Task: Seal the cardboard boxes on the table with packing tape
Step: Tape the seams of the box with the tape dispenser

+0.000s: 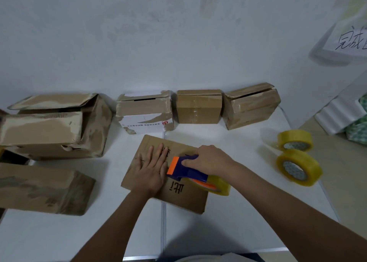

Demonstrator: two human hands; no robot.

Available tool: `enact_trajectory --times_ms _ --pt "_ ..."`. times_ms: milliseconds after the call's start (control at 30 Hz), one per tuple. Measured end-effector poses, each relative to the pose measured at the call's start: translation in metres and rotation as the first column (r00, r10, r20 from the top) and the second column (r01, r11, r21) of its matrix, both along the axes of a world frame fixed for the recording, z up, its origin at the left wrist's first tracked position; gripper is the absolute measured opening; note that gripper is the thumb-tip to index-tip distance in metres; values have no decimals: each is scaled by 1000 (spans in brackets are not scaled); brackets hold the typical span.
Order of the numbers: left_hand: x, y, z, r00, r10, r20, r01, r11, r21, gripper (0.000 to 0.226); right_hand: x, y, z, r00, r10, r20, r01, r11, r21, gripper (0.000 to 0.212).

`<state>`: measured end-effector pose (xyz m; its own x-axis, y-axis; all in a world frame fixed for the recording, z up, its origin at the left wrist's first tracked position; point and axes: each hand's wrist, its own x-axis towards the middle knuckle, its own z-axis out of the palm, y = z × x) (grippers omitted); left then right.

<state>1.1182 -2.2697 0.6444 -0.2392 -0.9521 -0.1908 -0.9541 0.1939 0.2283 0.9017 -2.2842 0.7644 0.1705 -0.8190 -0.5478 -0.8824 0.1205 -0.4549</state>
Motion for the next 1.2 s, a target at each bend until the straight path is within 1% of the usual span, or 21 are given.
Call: enact_trajectory --times_ms 100,267,433,567,633,700,800,867,967,1067,1200 --pt "1 -3 -2 999 -2 32 2 1000 -8 69 -7 -1 6 1000 19 -19 -19 1000 19 51" --pt "1 -1 -4 1000 6 24 -5 999 -36 64 -40 13 5 999 38 5 -38 999 36 53" --pt "-1 -4 -6 999 21 44 -19 999 -32 66 -107 39 -10 998 -66 19 65 996 53 44" --pt "-3 -2 -4 998 33 52 -31 999 -36 66 -121 50 -29 991 -101 86 101 995 -1 42" --pt "-11 1 1 994 76 82 -72 996 -56 67 -124 53 -35 987 -109 122 108 994 8 41" --pt "-33 11 7 994 96 54 -92 993 -72 71 -128 56 -40 981 -120 155 118 993 18 40" --pt "-76 33 2 996 74 -43 -73 997 20 74 -132 59 -46 973 -123 195 121 992 24 40" --pt "-85 37 -7 997 72 -25 -72 997 19 75 -132 62 -50 966 -129 222 128 992 20 40" --pt "-70 26 -11 999 45 3 -45 999 21 74 -127 68 -56 950 -143 276 145 989 12 41" --pt "-69 23 -1 1000 2 19 -2 999 -46 71 -118 76 -64 924 -162 346 163 986 26 40" --pt "-94 38 0 1000 -8 -14 8 1000 -1 81 -120 85 -74 885 -200 420 199 979 46 37"
